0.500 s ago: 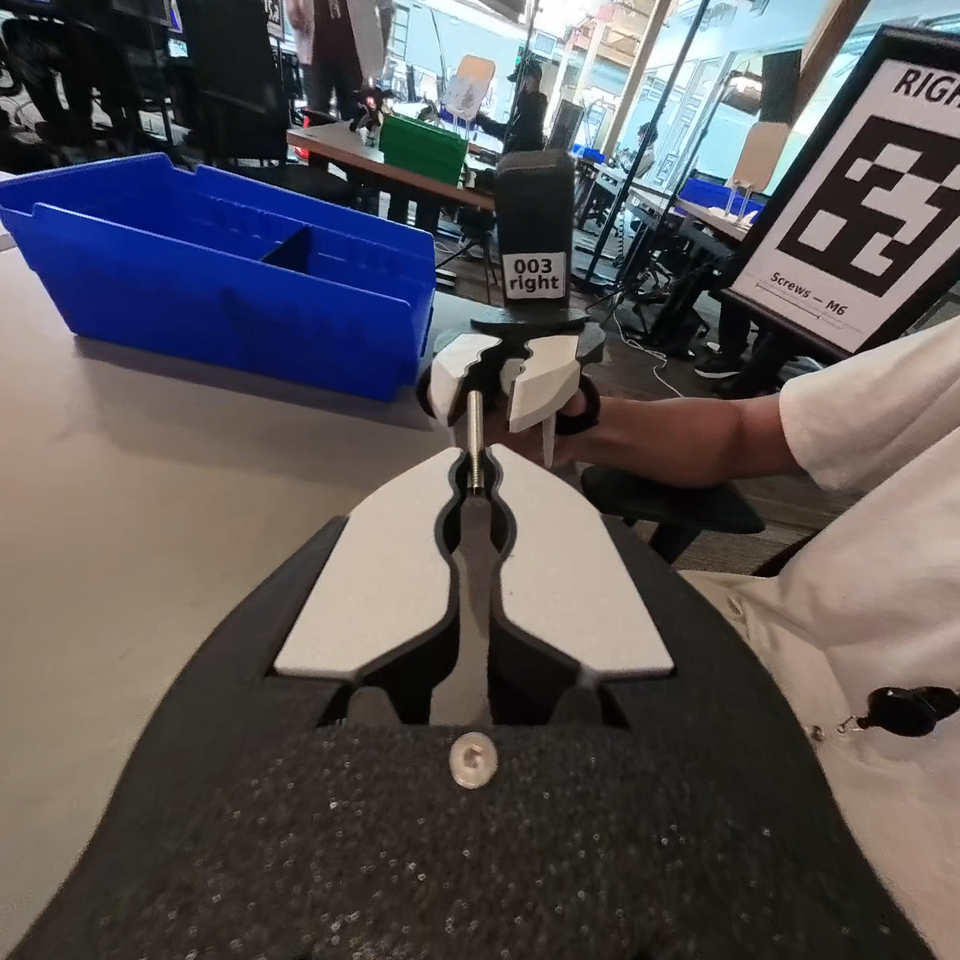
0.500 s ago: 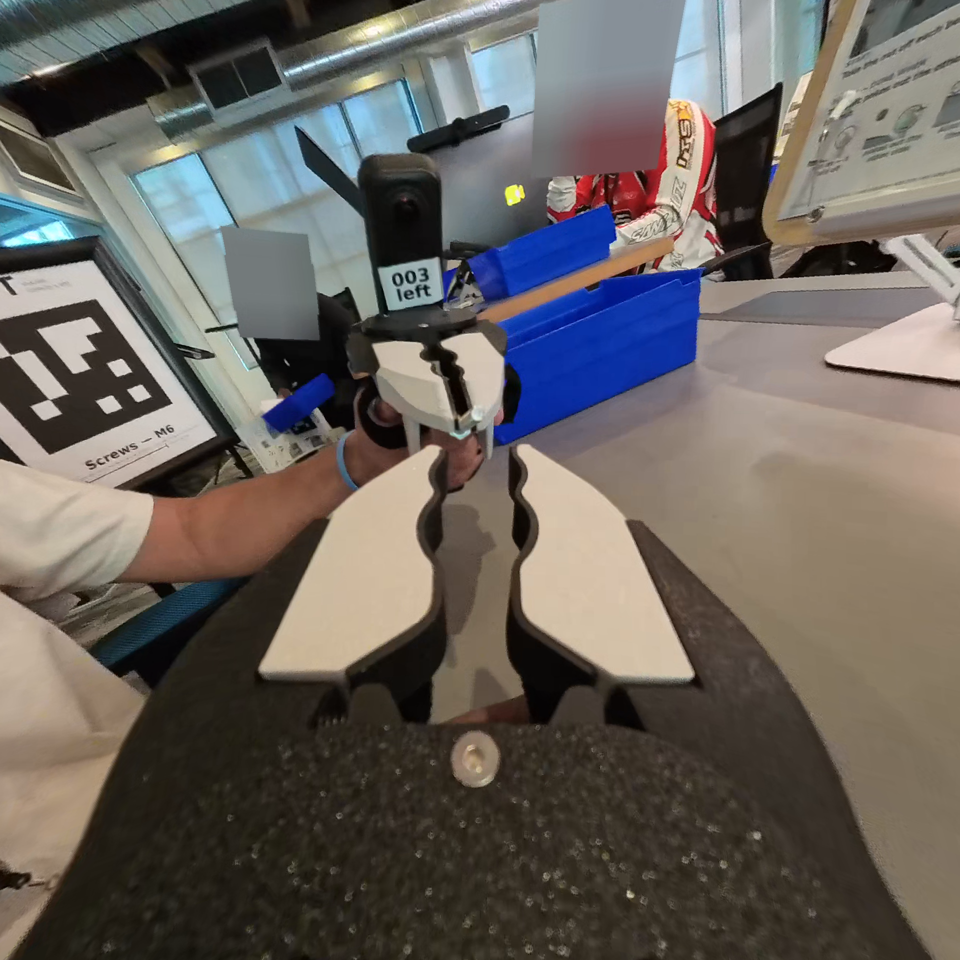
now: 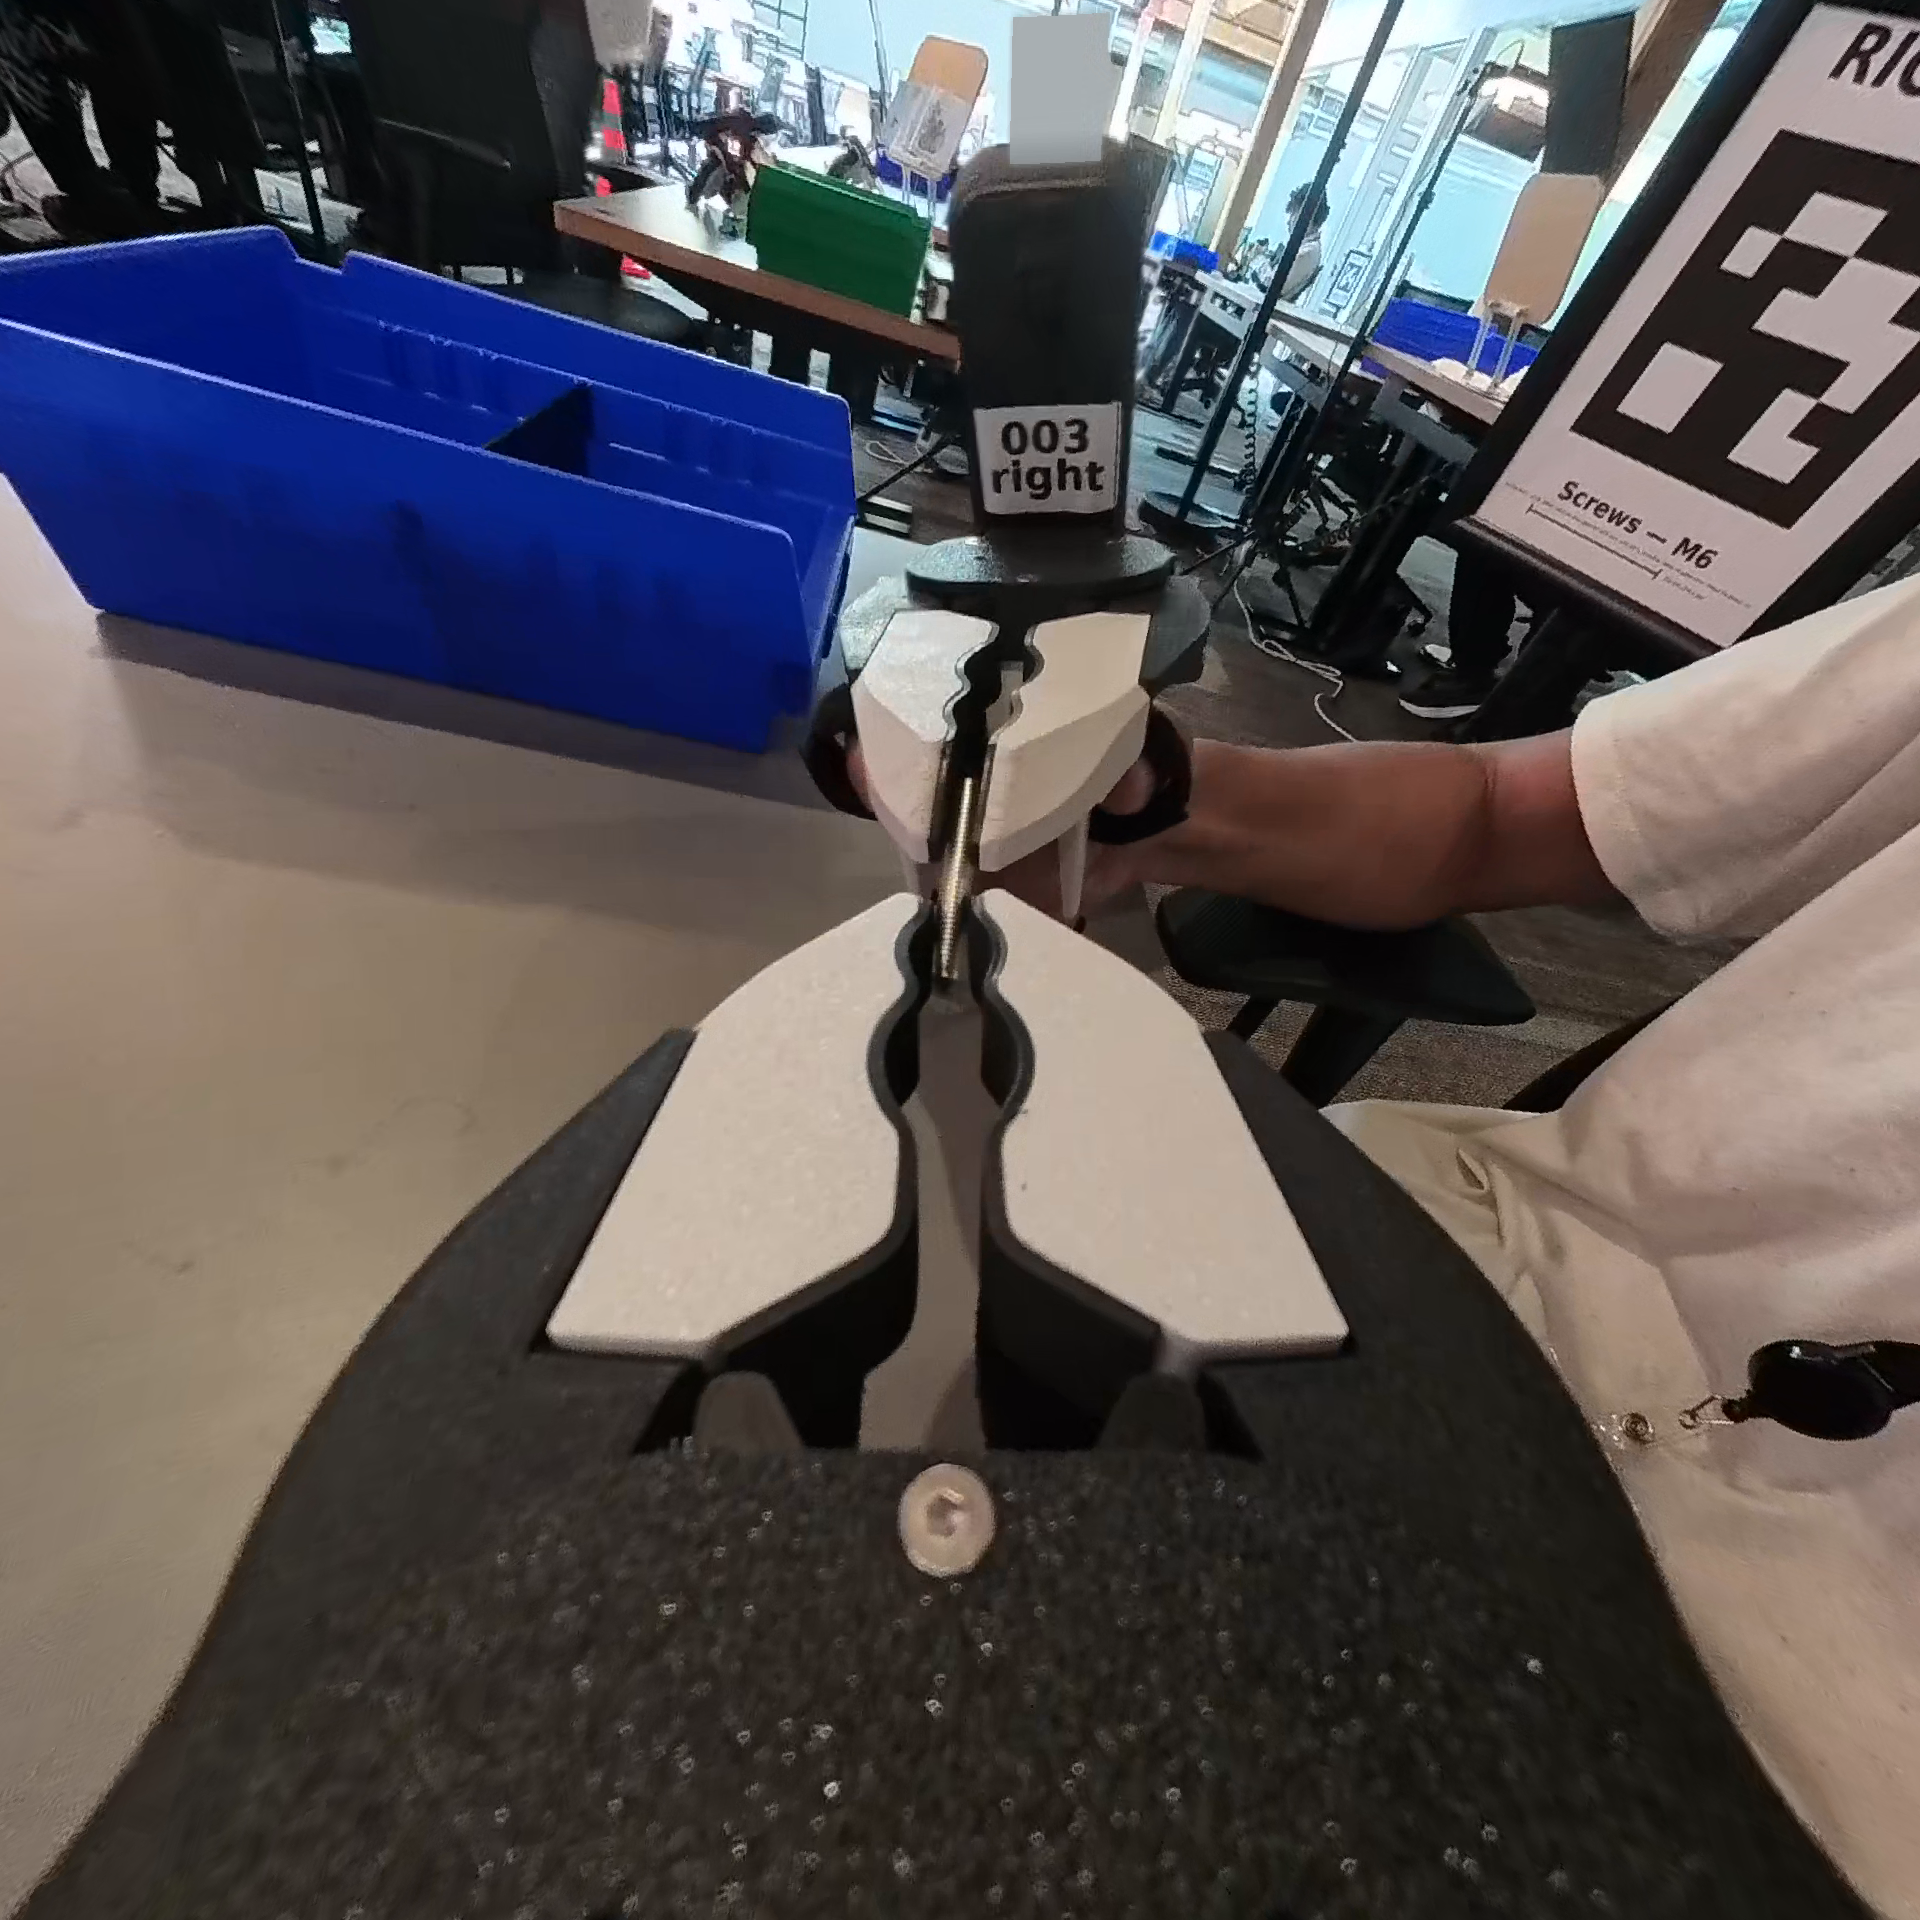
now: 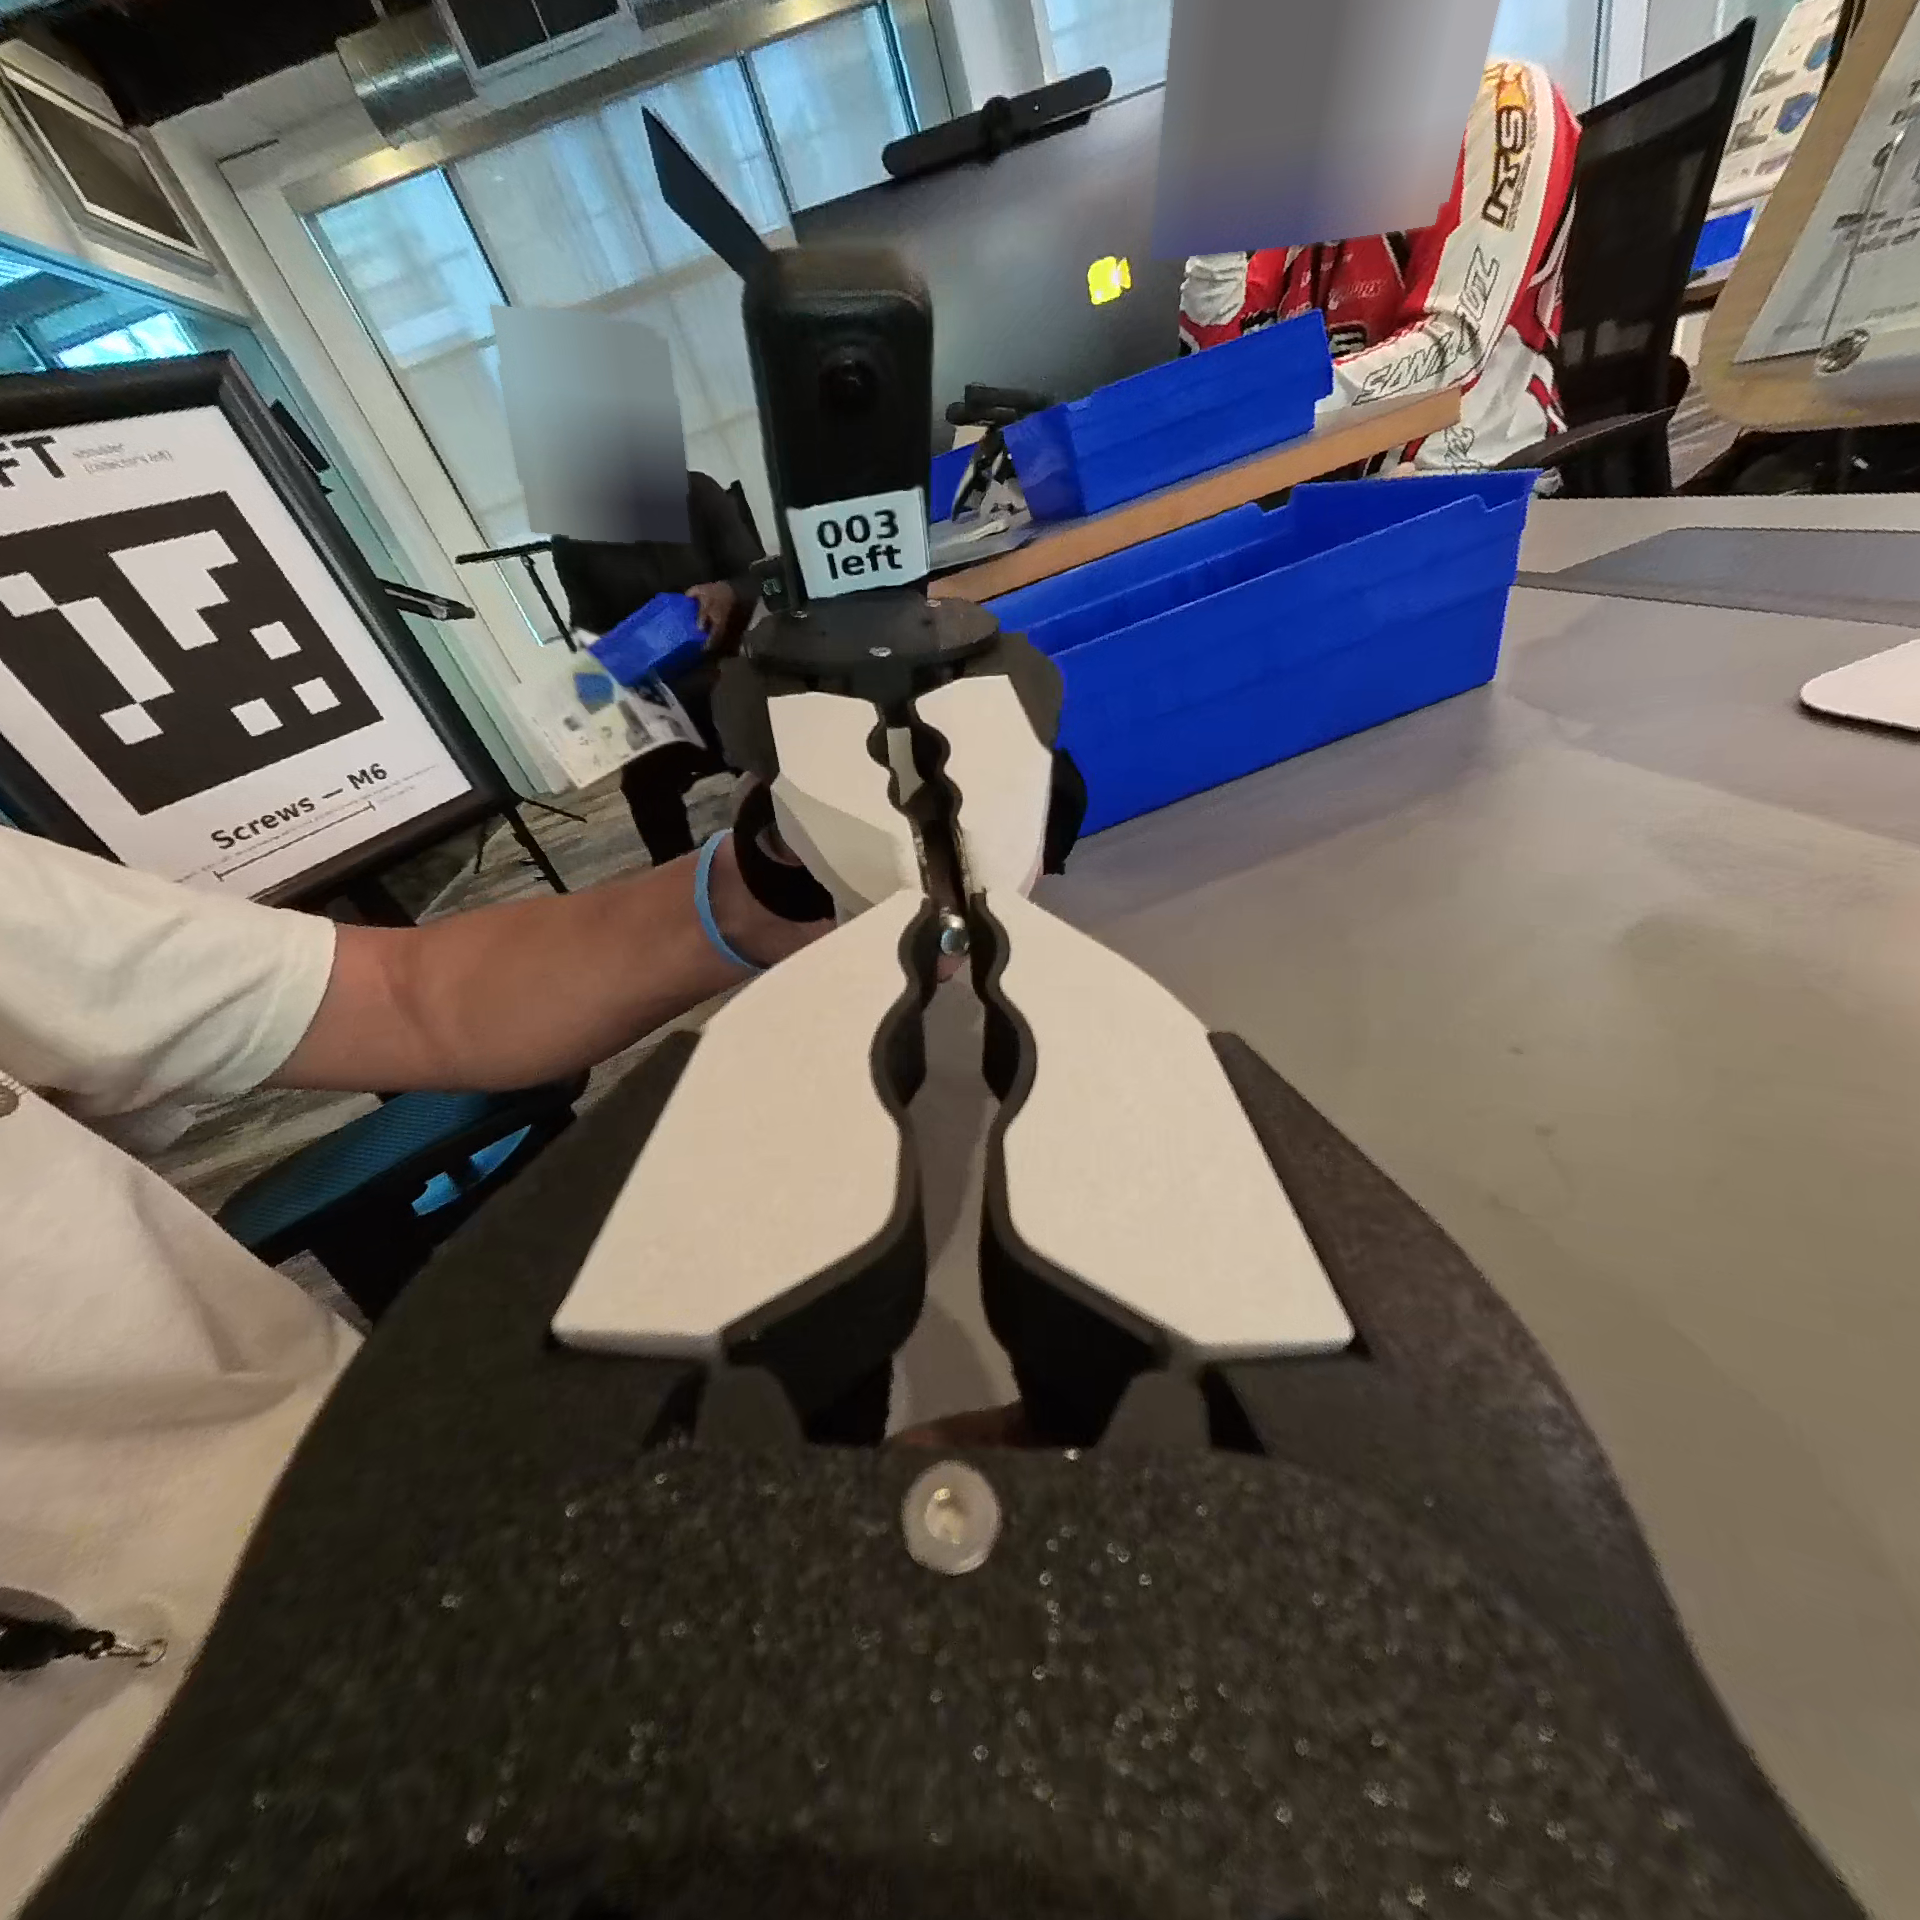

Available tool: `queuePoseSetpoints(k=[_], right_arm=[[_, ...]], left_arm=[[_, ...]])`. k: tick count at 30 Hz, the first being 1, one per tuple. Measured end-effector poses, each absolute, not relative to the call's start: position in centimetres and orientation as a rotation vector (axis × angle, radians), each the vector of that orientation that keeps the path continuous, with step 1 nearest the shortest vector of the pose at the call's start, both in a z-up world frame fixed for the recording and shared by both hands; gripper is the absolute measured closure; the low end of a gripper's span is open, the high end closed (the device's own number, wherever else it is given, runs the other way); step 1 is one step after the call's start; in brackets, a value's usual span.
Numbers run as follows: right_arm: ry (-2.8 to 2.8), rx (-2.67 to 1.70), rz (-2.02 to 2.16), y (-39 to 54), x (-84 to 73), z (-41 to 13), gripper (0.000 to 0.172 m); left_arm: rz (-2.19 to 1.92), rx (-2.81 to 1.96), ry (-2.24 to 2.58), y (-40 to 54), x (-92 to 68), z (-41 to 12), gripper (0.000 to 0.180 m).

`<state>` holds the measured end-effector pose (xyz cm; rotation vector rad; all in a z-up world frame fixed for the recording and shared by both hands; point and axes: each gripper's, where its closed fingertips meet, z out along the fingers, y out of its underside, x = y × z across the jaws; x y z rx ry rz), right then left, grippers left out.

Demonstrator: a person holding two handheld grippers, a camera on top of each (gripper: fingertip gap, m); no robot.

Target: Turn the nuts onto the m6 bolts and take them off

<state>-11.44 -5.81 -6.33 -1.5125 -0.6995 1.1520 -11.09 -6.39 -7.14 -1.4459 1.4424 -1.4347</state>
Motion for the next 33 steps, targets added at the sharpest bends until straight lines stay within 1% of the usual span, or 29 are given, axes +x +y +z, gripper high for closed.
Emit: queuePoseSetpoints(k=[26,33], right_arm=[[-0.783,-1.526,1.134,-6.8,-11.1,-7.3,0.163],[-0.819,-1.534,1.132,-7.2,-11.5,-7.6,0.166]], left_arm=[[-1.423,-1.453,1.511,-7.5,-10.8,-7.7,0.176],[-1.429,-1.454,1.518,-7.6,-11.0,-7.8,0.175]])
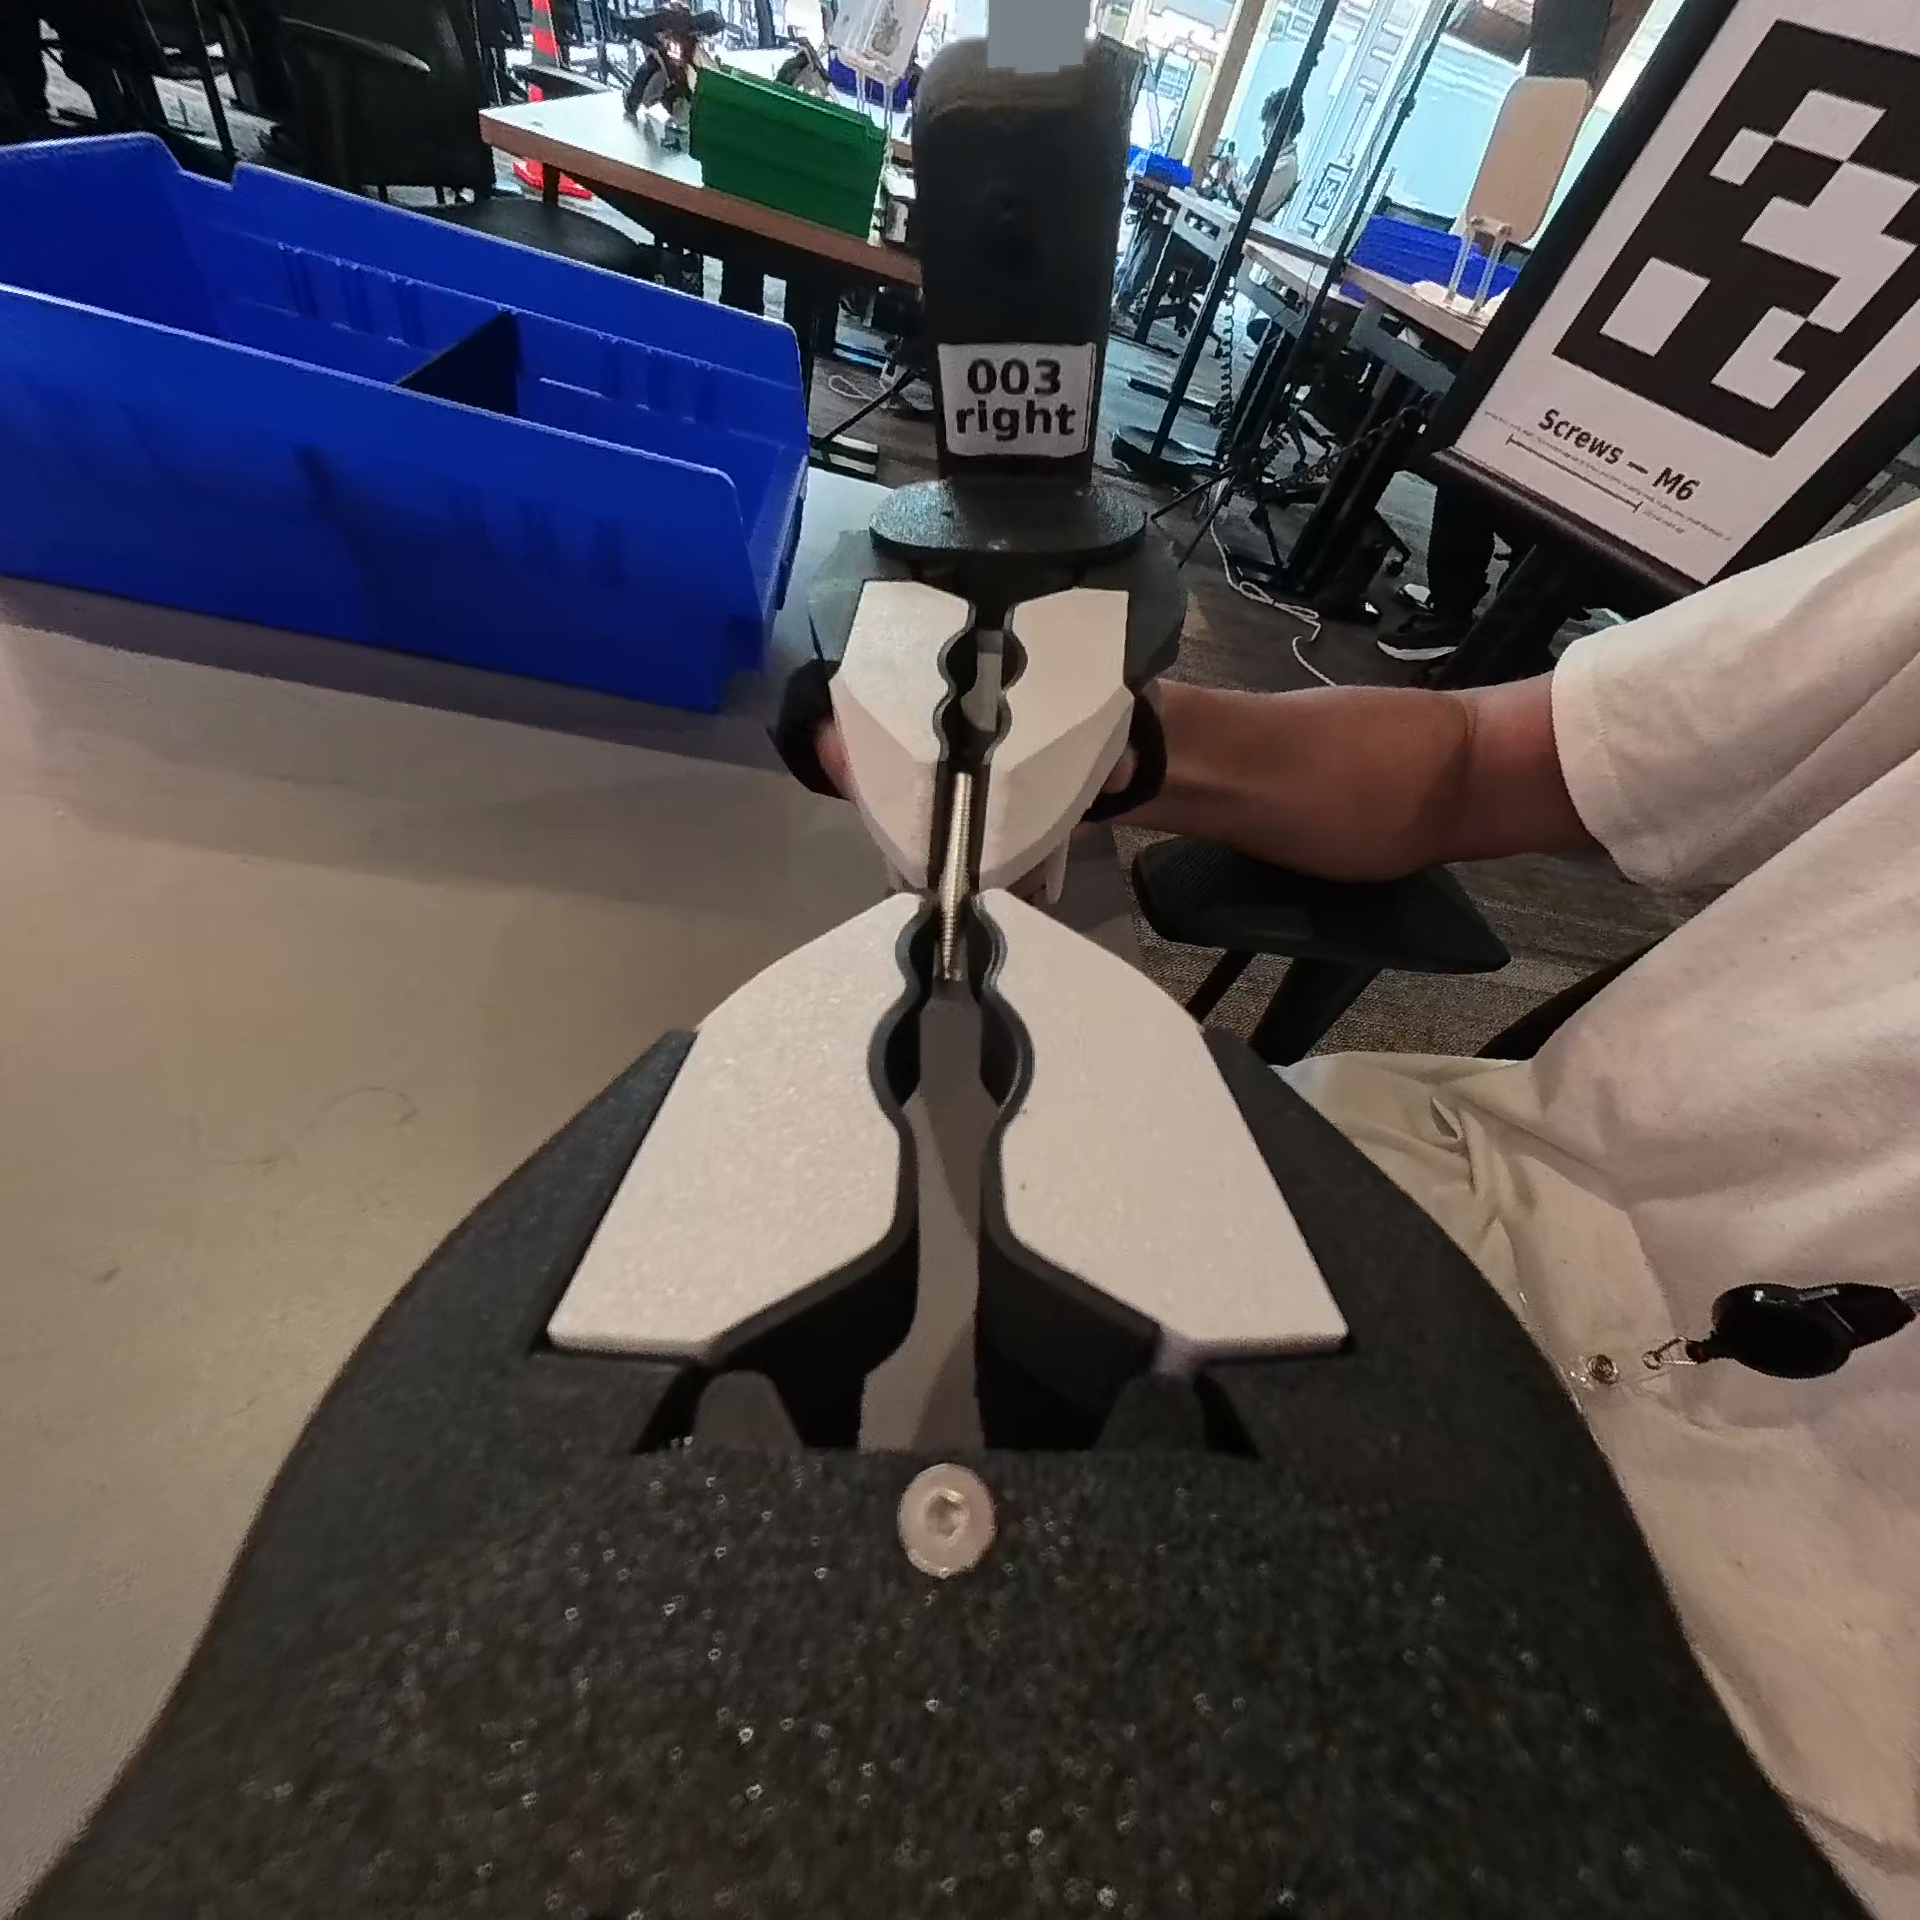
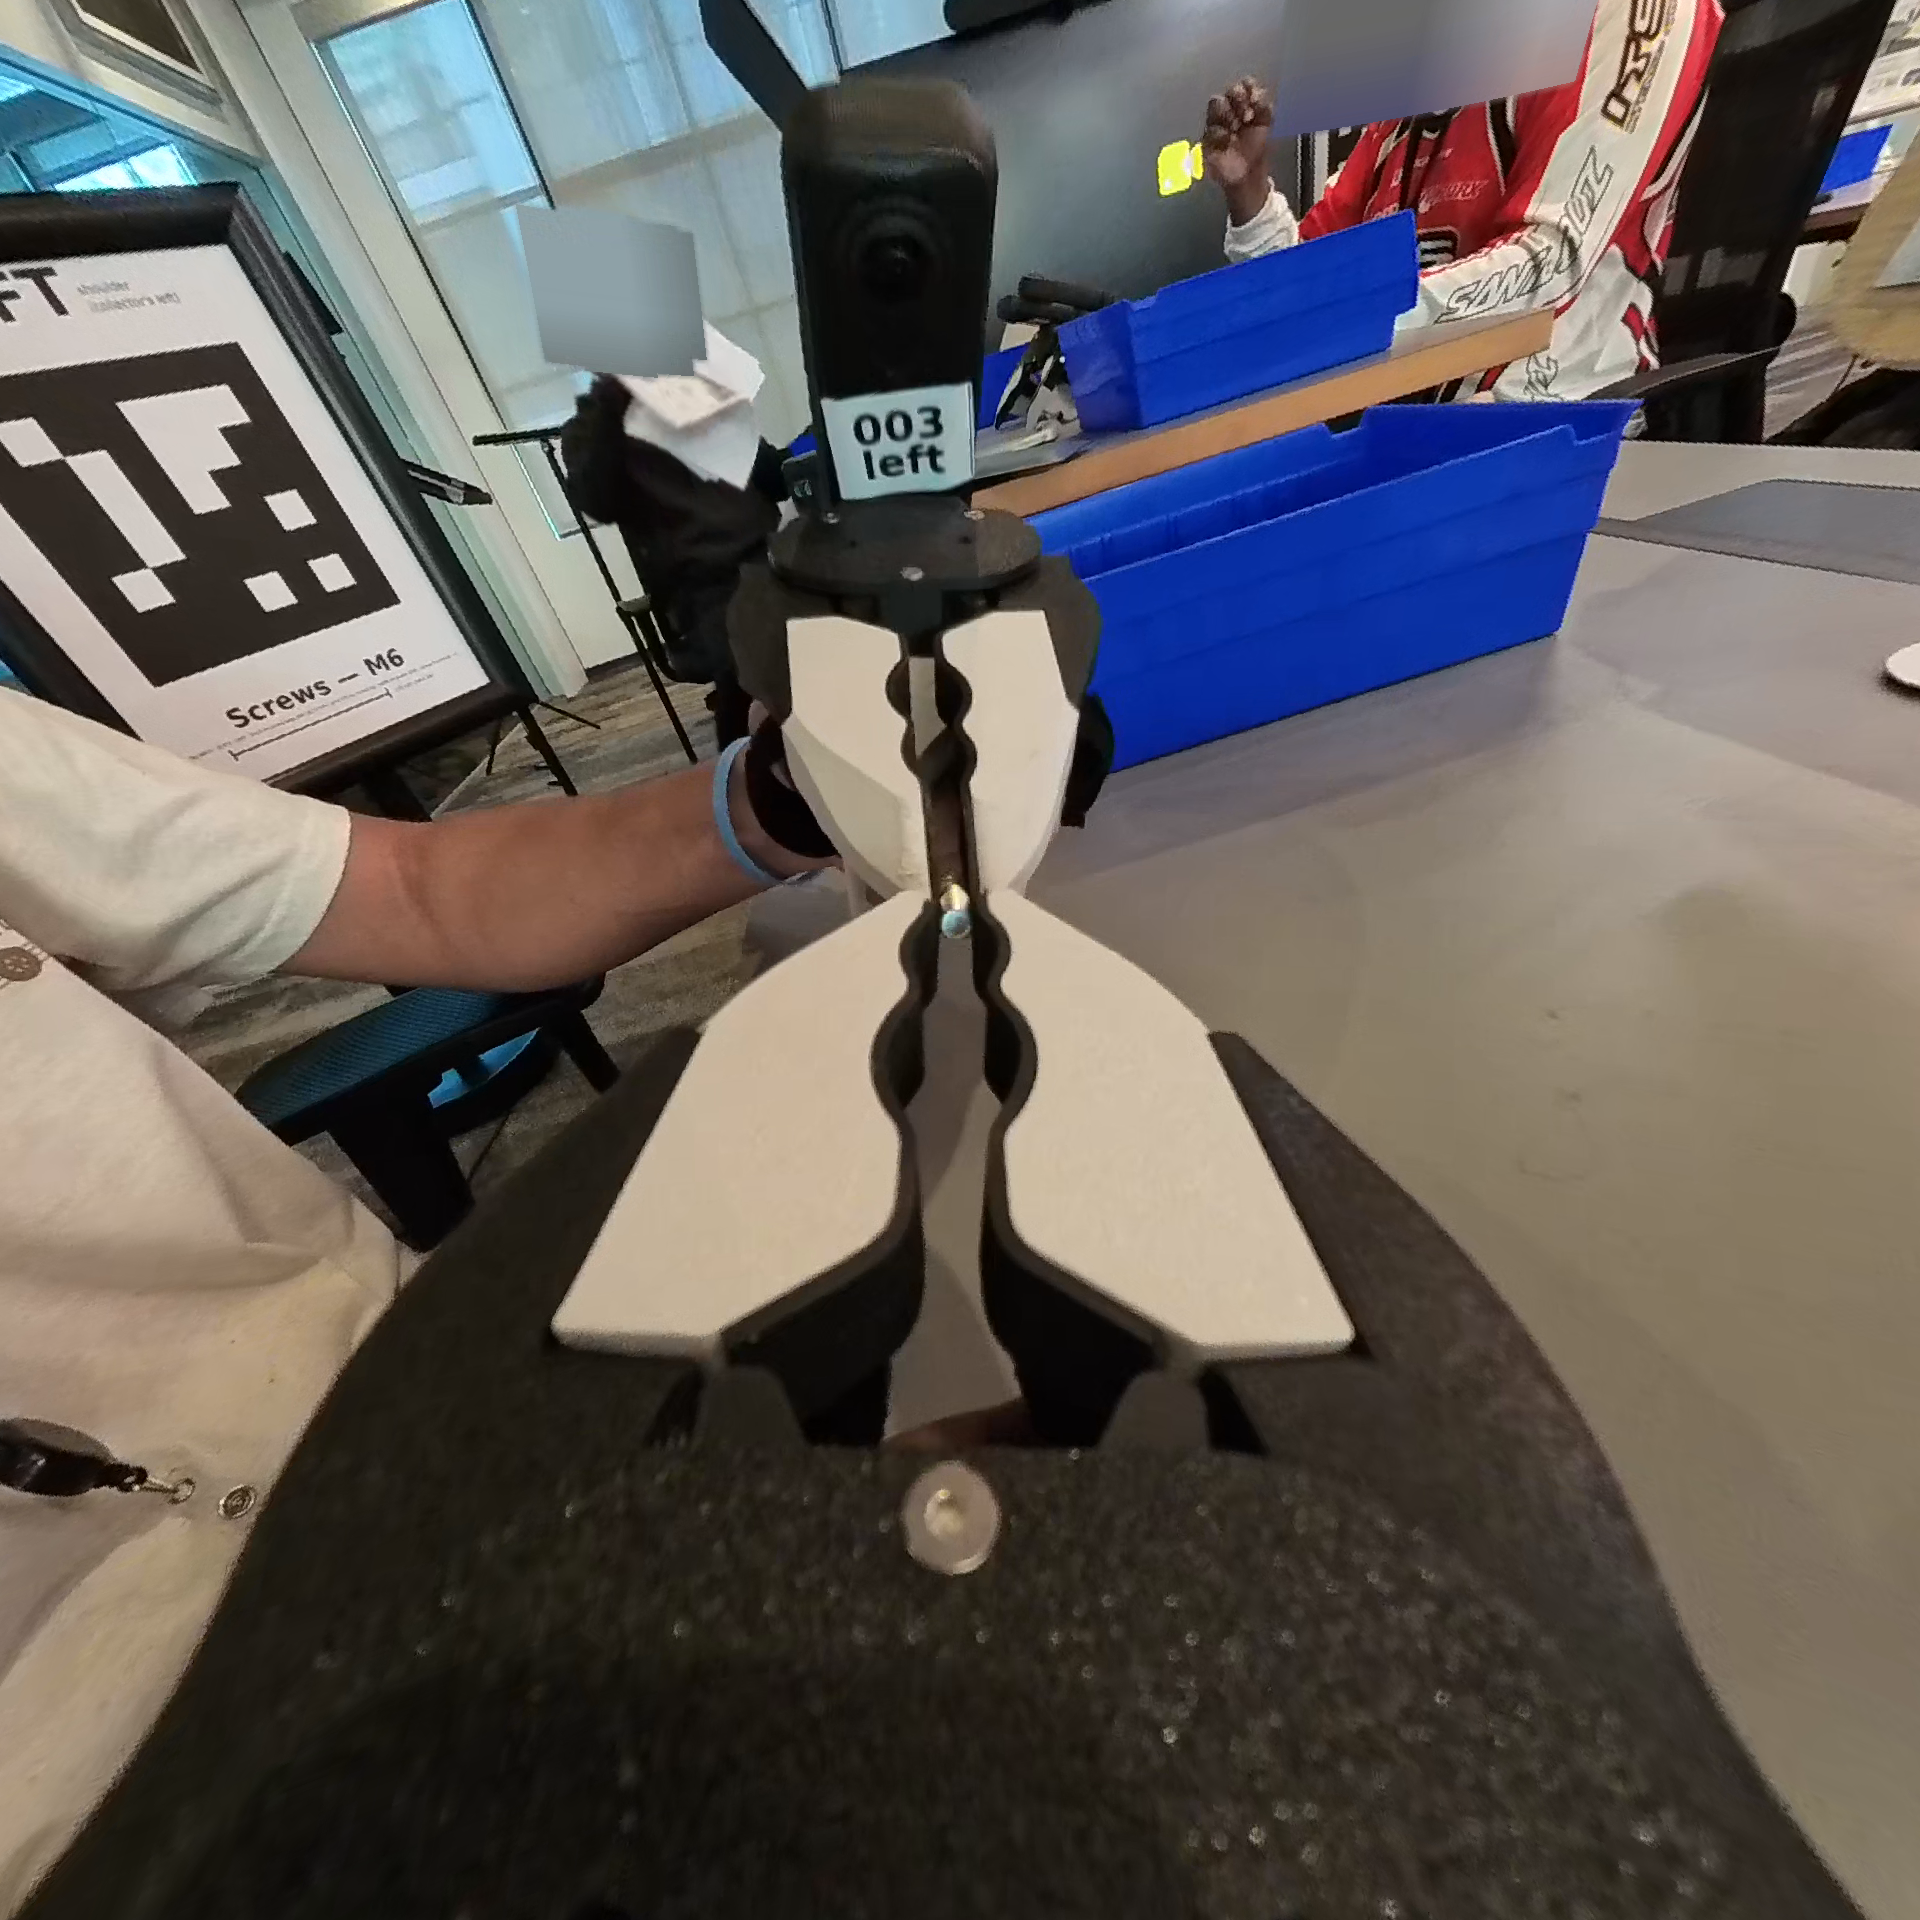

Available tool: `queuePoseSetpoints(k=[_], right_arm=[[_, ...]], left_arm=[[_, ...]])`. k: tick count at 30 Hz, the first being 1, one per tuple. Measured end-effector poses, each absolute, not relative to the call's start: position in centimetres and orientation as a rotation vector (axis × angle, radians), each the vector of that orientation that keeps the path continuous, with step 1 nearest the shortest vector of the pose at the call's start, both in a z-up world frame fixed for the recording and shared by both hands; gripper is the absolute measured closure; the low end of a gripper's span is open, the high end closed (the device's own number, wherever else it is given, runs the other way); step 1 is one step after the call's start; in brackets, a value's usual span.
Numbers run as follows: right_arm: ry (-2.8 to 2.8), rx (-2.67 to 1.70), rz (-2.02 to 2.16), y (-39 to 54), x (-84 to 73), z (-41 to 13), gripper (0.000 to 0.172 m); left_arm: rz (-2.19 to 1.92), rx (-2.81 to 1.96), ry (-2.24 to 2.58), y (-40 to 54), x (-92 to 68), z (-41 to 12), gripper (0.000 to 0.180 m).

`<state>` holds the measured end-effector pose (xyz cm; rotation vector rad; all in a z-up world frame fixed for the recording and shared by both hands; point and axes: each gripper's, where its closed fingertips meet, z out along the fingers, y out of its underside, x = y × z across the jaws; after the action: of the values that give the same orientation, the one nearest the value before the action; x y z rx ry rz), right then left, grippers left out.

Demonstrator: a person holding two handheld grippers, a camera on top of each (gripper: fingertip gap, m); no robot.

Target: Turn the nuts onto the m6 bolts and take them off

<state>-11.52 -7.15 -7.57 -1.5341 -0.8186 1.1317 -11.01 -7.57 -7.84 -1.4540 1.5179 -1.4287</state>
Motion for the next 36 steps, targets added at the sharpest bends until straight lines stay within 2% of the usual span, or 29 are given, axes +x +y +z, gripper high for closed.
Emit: queuePoseSetpoints(k=[4,5,7,9,15,20,25,27,30,33,36], right_arm=[[-0.814,-1.537,1.121,-7.0,-11.6,-7.7,0.166],[-0.804,-1.541,1.109,-6.8,-11.5,-7.7,0.166],[-0.781,-1.545,1.092,-6.5,-11.2,-7.7,0.166],[-0.746,-1.547,1.061,-6.0,-10.6,-7.7,0.166],[-0.607,-1.575,0.95,-4.2,-8.7,-7.9,0.166],[-0.546,-1.628,0.784,-3.1,-7.4,-7.3,0.166],[-0.401,-1.652,0.221,-0.5,3.4,2.4,0.166],[-0.342,-1.816,0.19,1.9,8.0,3.5,0.166],[-0.288,-2.07,-0.041,7.8,15.8,0.5,0.166],[-0.264,-2.416,0.074,11.7,19.6,-6.3,0.166],[-0.271,-2.578,0.078,13.9,21.5,-10.3,0.165]], left_arm=[[-1.402,-1.462,1.493,-7.4,-11.1,-7.9,0.174],[-1.381,-1.468,1.484,-7.3,-11.1,-8.1,0.168],[-1.324,-1.495,1.464,-7.0,-11.4,-8.6,0.14],[-1.185,-1.527,1.42,-6.1,-12.1,-9.5,0.127],[-0.768,-1.616,0.846,0.5,-17.0,-9.6,0.126],[-0.816,-1.666,0.659,2.4,-19.2,-9.6,0.119],[-0.91,-1.665,0.626,2.4,-19.5,-9.4,0.12],[-0.93,-1.67,0.64,2.4,-19.2,-9.6,0.121],[-0.935,-1.661,0.659,2.3,-18.9,-9.5,0.121],[-0.938,-1.657,0.689,2.0,-18.5,-9.6,0.122],[-0.942,-1.663,0.718,1.8,-18.2,-9.8,0.122]])
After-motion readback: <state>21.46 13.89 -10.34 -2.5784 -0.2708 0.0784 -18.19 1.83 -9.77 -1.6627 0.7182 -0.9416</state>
